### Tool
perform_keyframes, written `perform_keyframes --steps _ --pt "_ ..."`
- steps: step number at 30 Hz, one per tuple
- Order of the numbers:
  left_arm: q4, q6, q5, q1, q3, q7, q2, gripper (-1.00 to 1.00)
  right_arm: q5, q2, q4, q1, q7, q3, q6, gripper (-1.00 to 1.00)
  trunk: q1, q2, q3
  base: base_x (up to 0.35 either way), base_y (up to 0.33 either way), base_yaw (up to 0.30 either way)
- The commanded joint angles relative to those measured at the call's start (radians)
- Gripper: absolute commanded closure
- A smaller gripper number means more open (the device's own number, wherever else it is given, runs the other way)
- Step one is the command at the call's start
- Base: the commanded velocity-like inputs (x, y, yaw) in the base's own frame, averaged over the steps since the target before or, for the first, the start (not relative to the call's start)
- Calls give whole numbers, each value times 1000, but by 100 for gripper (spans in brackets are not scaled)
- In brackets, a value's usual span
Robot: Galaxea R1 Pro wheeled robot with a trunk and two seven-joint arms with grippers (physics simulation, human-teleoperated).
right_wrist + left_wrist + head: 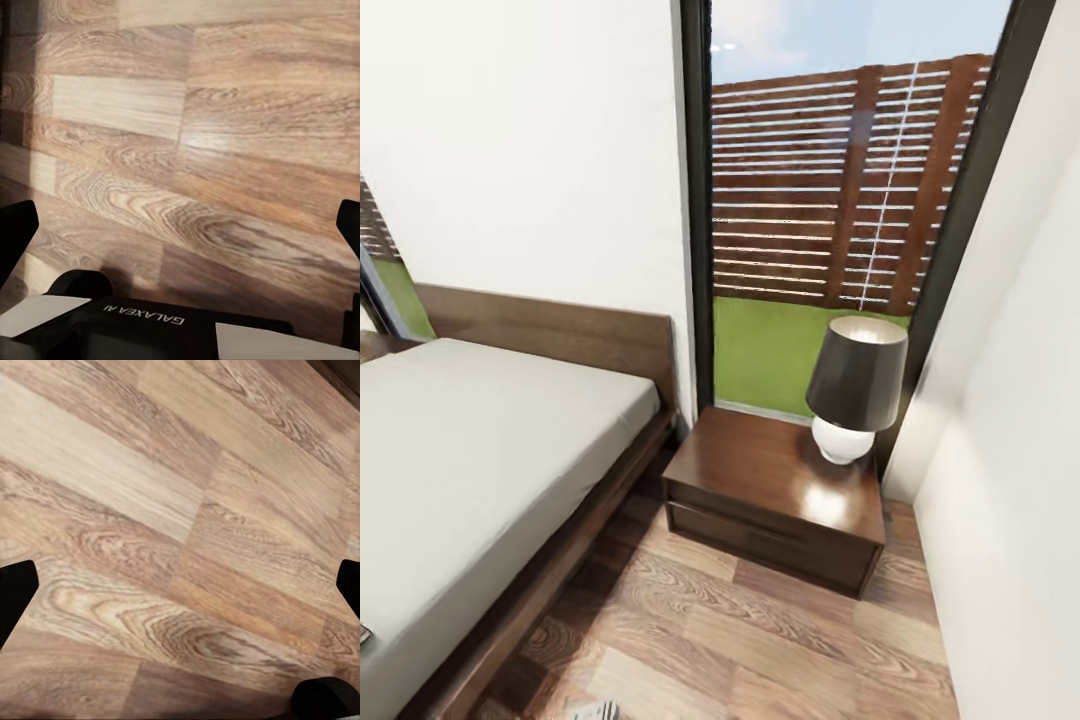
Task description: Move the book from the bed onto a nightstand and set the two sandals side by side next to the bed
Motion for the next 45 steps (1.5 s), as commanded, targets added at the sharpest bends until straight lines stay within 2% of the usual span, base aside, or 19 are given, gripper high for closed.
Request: perform_keyframes --steps 1,24,45 --pt "2 -4 8 -1 -8 -3 0 -100 -3 0 1 0 4 -2 -2 -100 0 0 -1 5 0 271" --pt "2 -4 8 -1 -8 -3 0 -100 -3 0 1 0 4 -2 -2 -100 0 0 -14 159 -116 271" --pt "2 -4 8 0 -8 -3 0 -100 -3 0 1 0 4 -2 -2 -100 0 0 -26 89 -94 271"
